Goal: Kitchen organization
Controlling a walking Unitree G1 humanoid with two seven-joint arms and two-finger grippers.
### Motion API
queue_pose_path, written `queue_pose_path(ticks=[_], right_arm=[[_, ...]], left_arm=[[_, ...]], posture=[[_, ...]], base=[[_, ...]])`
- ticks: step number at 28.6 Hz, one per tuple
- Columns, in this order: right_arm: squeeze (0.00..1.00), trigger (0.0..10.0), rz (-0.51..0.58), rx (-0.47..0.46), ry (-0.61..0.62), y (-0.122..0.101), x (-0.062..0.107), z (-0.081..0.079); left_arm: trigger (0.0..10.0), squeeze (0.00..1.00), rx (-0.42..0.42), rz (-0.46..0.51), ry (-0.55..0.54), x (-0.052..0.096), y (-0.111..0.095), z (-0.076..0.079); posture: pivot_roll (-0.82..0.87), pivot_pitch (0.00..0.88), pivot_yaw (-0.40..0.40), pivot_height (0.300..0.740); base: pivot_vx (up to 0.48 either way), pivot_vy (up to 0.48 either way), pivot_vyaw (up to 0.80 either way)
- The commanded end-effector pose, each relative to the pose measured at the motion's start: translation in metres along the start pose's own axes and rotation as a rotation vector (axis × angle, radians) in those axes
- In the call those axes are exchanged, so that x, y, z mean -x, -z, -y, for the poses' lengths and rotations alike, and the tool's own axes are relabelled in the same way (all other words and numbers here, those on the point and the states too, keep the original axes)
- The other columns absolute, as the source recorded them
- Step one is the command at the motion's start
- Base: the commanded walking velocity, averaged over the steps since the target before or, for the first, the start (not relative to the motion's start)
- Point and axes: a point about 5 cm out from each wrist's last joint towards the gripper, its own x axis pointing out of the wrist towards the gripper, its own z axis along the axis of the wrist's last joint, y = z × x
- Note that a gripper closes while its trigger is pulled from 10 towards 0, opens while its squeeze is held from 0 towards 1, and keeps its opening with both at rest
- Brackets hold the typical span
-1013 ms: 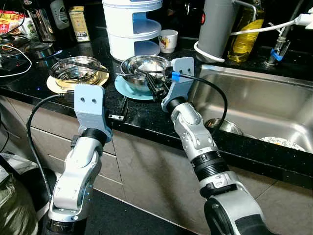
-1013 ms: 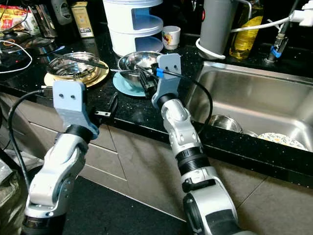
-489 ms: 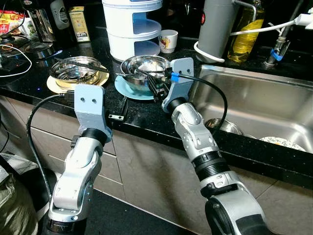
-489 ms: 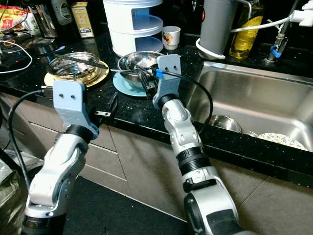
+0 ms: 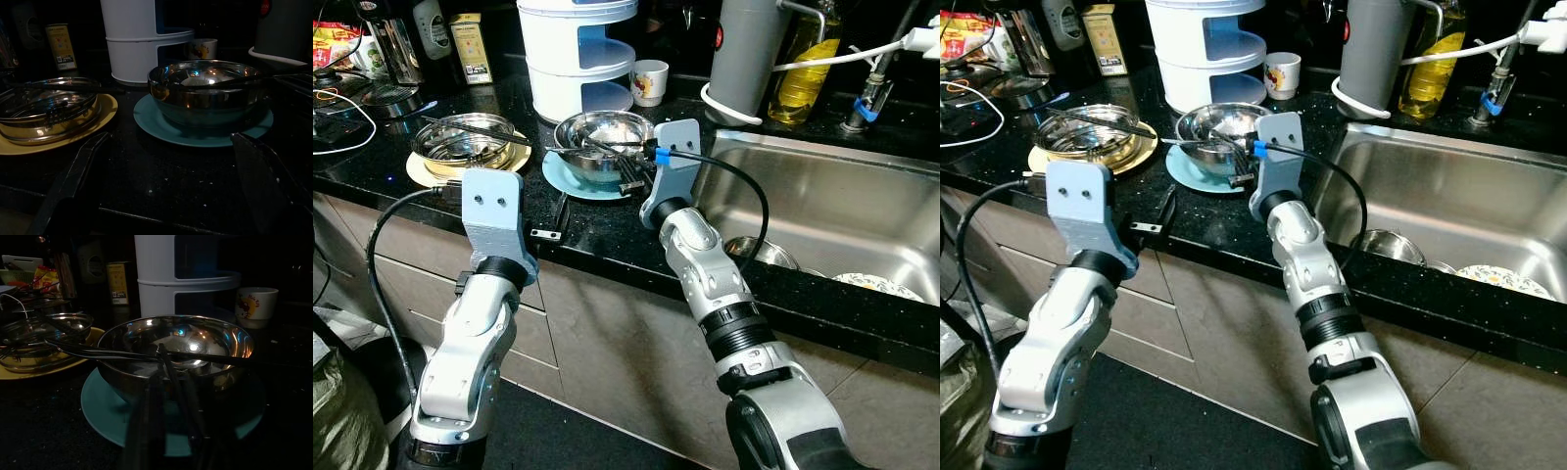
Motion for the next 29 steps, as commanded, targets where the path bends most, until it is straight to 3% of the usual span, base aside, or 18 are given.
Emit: queue_pose_path(ticks=[1,9,15,23,25,29], right_arm=[[0.0,0.0,-0.018,0.012,-0.002,0.0,-0.002,0.0],[0.0,0.0,0.006,-0.016,-0.006,-0.003,-0.002,0.001],[0.0,0.0,0.113,-0.194,-0.046,-0.02,0.0,0.001],[0.0,0.0,0.237,-0.424,0.007,-0.043,0.003,0.029],[0.0,1.2,0.25,-0.525,0.029,-0.044,0.005,0.04],[0.0,1.5,0.253,-0.571,0.03,-0.043,0.008,0.046]], left_arm=[[10.0,0.0,0.005,0.002,-0.009,0.0,0.0,-0.001],[10.0,0.0,0.005,0.005,-0.003,-0.002,-0.001,0.001],[10.0,0.0,0.004,0.022,0.001,-0.004,-0.005,0.001],[10.0,0.0,0.001,0.039,-0.002,-0.007,-0.009,0.0],[10.0,0.0,0.001,0.045,-0.002,-0.008,-0.01,0.0],[10.0,0.0,0.0,0.054,-0.002,-0.01,-0.013,-0.001]], posture=[[0.07,0.0,-0.011,0.74],[0.07,0.0,-0.009,0.74],[0.07,0.0,-0.008,0.74],[0.07,0.0,0.0,0.74],[0.07,0.0,0.002,0.74],[0.06,0.0,0.007,0.74]], base=[[0.0,0.0,0.0],[0.0,0.0,0.0],[0.0,0.0,0.0],[0.0,0.0,0.0],[0.0,0.0,0.0],[0.0,0.0,-0.2]])
